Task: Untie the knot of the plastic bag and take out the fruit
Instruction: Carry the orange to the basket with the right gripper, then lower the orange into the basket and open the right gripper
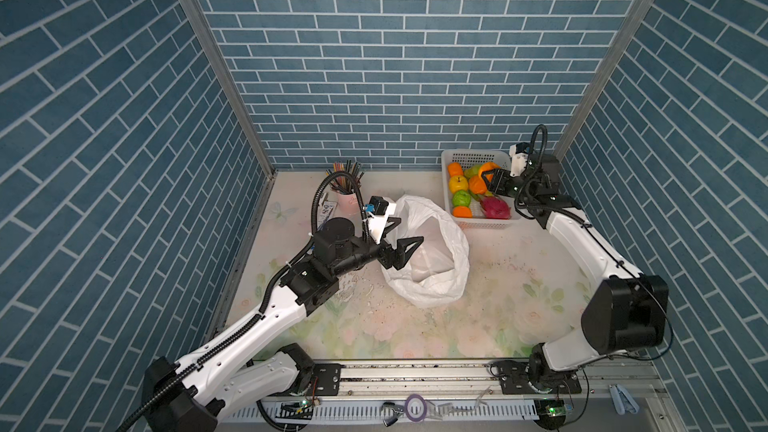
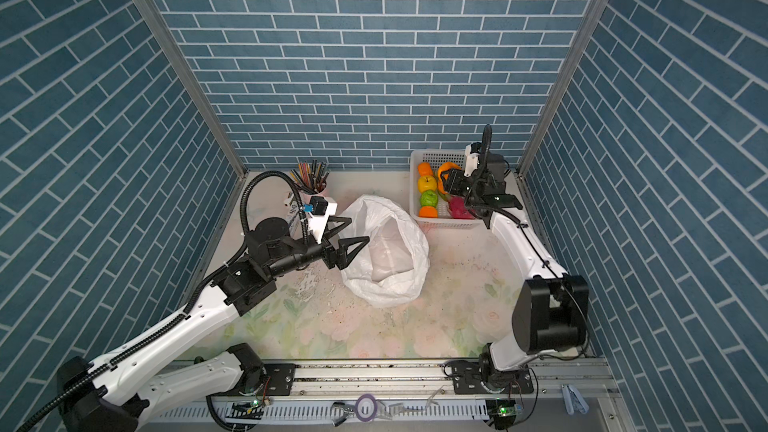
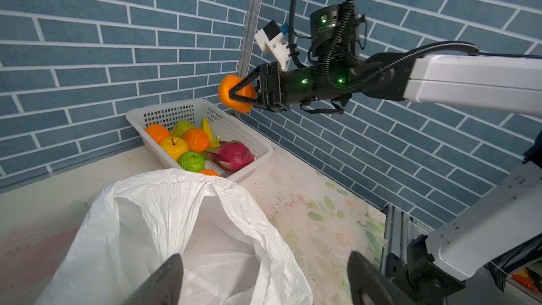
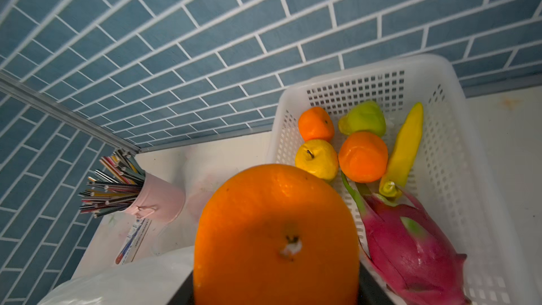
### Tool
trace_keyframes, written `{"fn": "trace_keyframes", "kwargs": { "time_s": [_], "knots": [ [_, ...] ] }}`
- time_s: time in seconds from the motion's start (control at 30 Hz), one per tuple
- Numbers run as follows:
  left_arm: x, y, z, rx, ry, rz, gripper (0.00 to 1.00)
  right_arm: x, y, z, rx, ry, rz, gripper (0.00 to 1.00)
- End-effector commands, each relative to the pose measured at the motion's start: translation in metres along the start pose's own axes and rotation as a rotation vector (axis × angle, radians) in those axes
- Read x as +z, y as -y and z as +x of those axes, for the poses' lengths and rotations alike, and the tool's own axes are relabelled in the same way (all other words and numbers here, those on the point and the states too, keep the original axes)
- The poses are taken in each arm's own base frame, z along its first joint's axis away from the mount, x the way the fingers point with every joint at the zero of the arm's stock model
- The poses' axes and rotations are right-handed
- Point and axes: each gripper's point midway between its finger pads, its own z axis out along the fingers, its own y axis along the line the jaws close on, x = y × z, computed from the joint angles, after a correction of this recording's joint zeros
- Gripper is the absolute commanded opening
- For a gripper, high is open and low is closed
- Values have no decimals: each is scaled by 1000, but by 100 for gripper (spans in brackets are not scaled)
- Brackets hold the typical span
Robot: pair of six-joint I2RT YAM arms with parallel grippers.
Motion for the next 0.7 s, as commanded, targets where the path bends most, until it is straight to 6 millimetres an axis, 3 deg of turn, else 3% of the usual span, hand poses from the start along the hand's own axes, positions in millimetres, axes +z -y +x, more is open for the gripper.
{"fn": "trace_keyframes", "kwargs": {
  "time_s": [0.0, 0.37, 0.67],
  "knots": [
    [0, 0, 1, 35, 6, -1, 88, 17, 12, 26, 49, -158, 42, 47],
    [-3, -2, 2, 63, 0, -13, 88, 75, 69, 87, 73, -437, 212, 50],
    [-6, -8, 2, 53, 8, -53, 88, 94, 85, 126, 114, -526, 224, 61]
  ]
}}
